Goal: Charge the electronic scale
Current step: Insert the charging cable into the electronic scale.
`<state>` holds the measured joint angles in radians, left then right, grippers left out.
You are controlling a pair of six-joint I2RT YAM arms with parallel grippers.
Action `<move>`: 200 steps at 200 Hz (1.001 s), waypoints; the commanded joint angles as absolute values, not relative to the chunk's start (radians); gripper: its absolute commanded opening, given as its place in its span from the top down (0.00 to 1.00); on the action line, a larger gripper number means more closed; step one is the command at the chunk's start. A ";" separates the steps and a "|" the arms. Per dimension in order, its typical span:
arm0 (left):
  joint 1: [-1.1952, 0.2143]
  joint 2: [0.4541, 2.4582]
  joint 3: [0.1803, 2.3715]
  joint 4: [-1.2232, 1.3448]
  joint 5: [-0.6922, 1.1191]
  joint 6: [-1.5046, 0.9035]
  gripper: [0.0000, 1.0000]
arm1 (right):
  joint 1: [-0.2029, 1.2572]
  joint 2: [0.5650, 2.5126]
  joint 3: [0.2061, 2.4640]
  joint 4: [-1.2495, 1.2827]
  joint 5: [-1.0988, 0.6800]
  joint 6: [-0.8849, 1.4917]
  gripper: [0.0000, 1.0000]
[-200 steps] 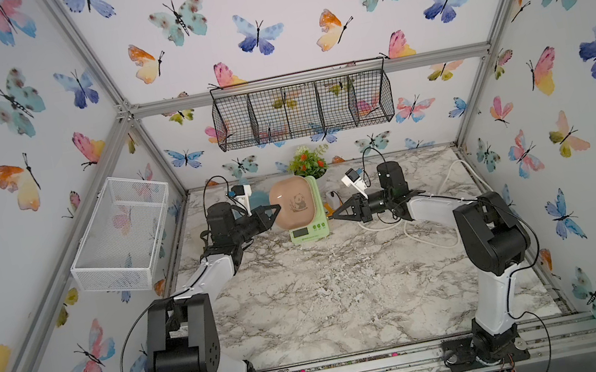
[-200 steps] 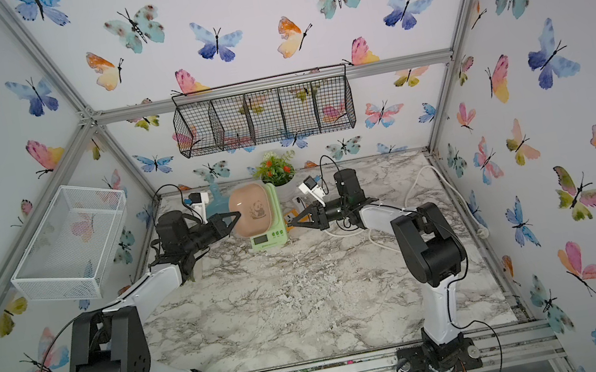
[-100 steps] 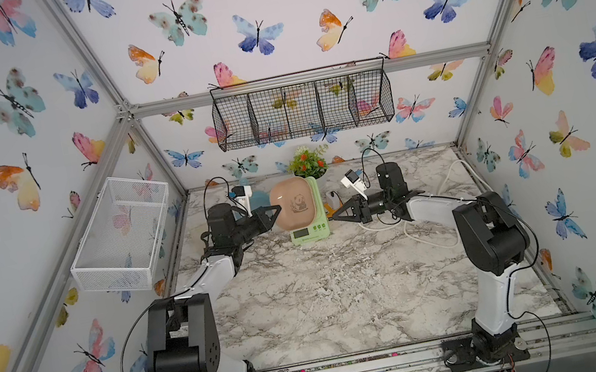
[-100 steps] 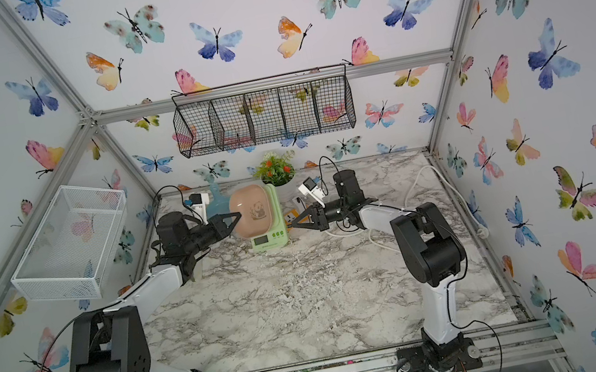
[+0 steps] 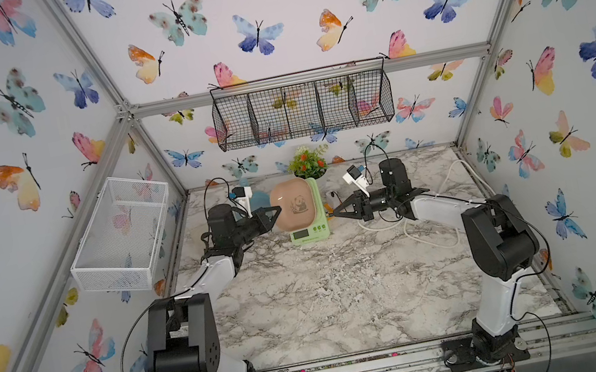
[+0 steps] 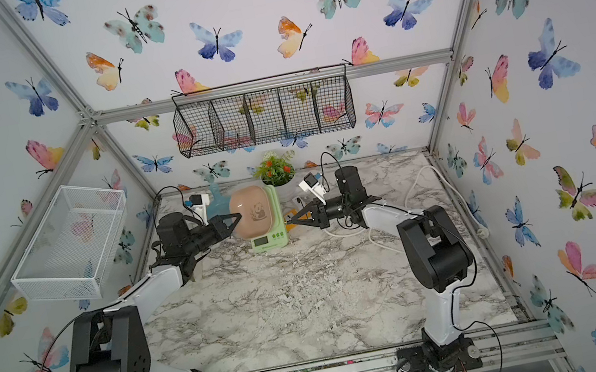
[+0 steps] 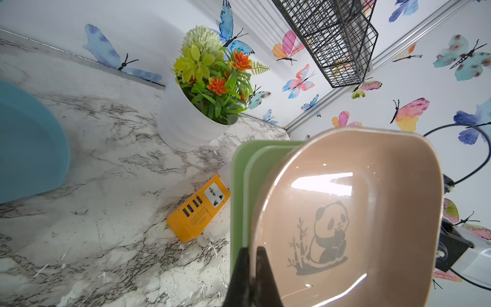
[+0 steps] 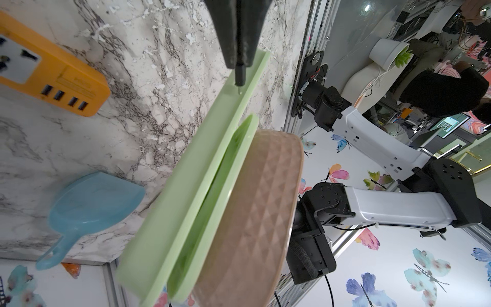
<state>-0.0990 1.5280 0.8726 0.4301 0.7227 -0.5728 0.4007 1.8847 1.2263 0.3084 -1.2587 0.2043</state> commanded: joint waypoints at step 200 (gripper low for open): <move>-0.108 1.521 0.879 0.530 0.741 -0.597 1.00 | 0.419 1.892 1.209 0.332 -1.286 0.236 0.98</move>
<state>-0.1020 1.5280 0.8726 0.4522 0.7216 -0.5861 0.4080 1.8847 1.2182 0.3229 -1.2591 0.2283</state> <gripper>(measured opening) 0.048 0.055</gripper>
